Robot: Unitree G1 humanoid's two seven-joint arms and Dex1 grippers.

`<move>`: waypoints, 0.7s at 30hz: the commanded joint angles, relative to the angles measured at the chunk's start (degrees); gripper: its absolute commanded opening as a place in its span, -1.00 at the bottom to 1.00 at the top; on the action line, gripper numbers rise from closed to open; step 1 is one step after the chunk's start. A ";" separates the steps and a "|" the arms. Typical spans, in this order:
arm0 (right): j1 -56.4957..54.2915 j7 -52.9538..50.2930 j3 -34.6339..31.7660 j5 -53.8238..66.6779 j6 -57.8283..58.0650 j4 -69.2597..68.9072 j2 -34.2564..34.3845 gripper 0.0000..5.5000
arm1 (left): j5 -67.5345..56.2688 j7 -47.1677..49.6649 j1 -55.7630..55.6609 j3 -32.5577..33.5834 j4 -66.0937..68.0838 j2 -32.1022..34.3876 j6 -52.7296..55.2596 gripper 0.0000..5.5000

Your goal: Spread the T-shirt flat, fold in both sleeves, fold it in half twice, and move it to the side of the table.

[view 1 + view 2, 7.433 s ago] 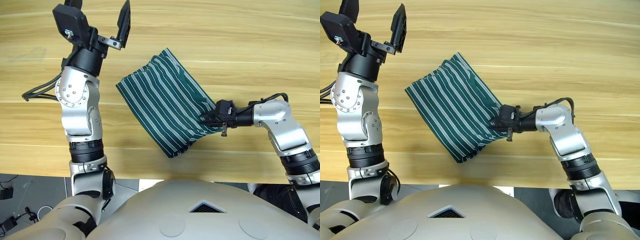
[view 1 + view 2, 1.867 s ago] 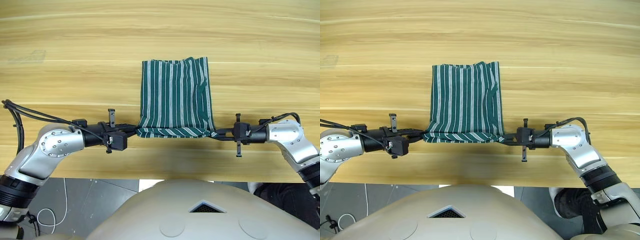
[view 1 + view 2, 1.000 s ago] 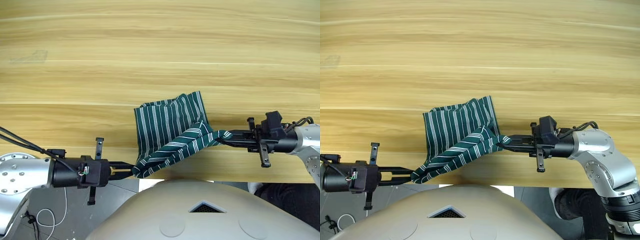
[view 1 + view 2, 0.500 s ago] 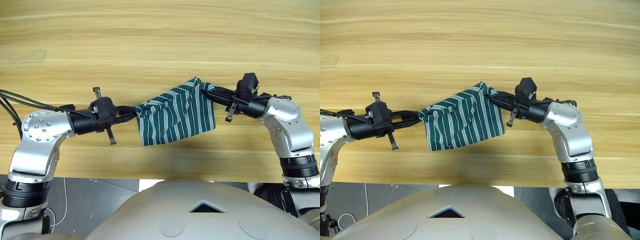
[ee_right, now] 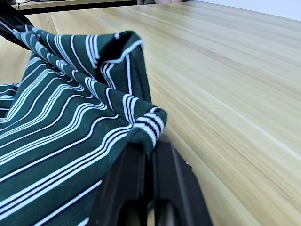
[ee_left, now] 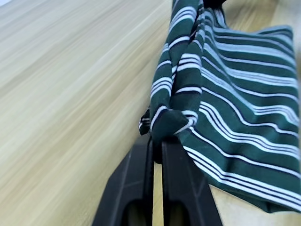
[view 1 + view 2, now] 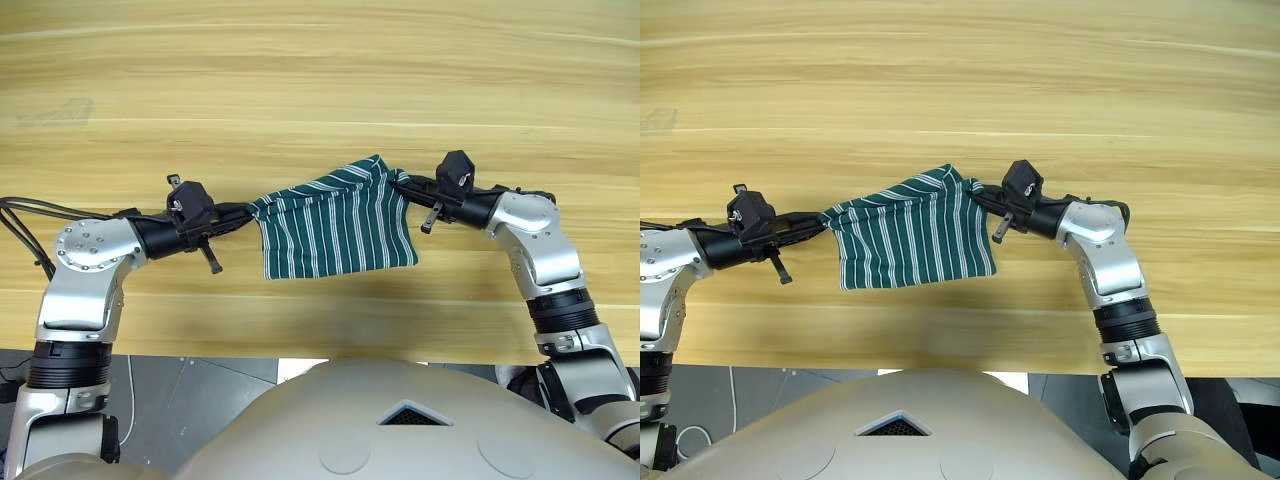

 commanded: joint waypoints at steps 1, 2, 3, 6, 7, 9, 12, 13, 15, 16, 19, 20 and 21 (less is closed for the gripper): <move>0.48 -0.90 -1.07 -1.07 0.15 0.23 0.13 -1.00 | 1.15 2.38 0.56 0.21 1.46 -1.93 0.08 -0.97; 0.77 -0.95 -1.16 -0.92 0.05 0.12 0.24 -1.00 | 1.07 2.97 0.76 0.39 1.61 -2.54 0.18 -0.97; 0.98 -1.03 -1.30 -0.76 -0.08 0.07 0.42 -1.00 | 1.12 3.33 0.87 0.49 1.75 -2.92 0.14 -0.97; 1.62 -0.76 -2.00 0.36 -1.29 0.11 1.66 -1.00 | 0.25 5.41 0.55 1.52 0.99 -4.65 0.60 -0.85; 1.84 -0.50 -2.33 0.95 -1.61 0.00 2.16 -1.00 | -0.09 5.78 0.55 1.86 0.64 -5.08 0.66 -0.83; 2.02 -0.25 -3.04 1.79 -1.46 -0.28 2.88 -1.00 | -0.69 6.13 0.98 2.47 -0.06 -5.31 1.08 -0.73; 2.16 -0.18 -4.13 2.40 -1.29 -0.43 3.77 -1.00 | -1.43 6.16 1.13 3.33 -0.25 -5.63 1.64 -0.61; 2.14 -0.25 -4.31 2.41 -1.35 -0.36 3.95 -0.88 | -1.49 6.13 1.17 3.45 -0.28 -5.73 1.71 -0.54; 2.03 -0.66 -4.90 2.37 -1.53 0.03 4.31 -0.75 | -1.43 6.44 1.26 3.68 -0.23 -6.02 1.76 -0.42; 2.00 -1.00 -5.32 2.45 -1.66 0.21 4.55 -0.67 | -1.35 6.57 1.21 3.76 -0.02 -6.24 1.69 -0.34; 1.62 -2.57 -6.28 1.46 -2.89 0.93 4.91 -0.48 | -1.19 6.75 1.35 3.88 0.18 -6.71 1.54 -0.17; 1.49 -3.13 -6.39 1.01 -3.18 1.18 4.90 -0.43 | -1.10 6.82 1.55 3.88 0.07 -6.82 1.47 -0.14; 1.42 -3.66 -6.37 0.50 -3.51 1.41 4.80 -0.36 | -0.98 6.86 1.64 3.83 0.02 -6.91 1.38 -0.07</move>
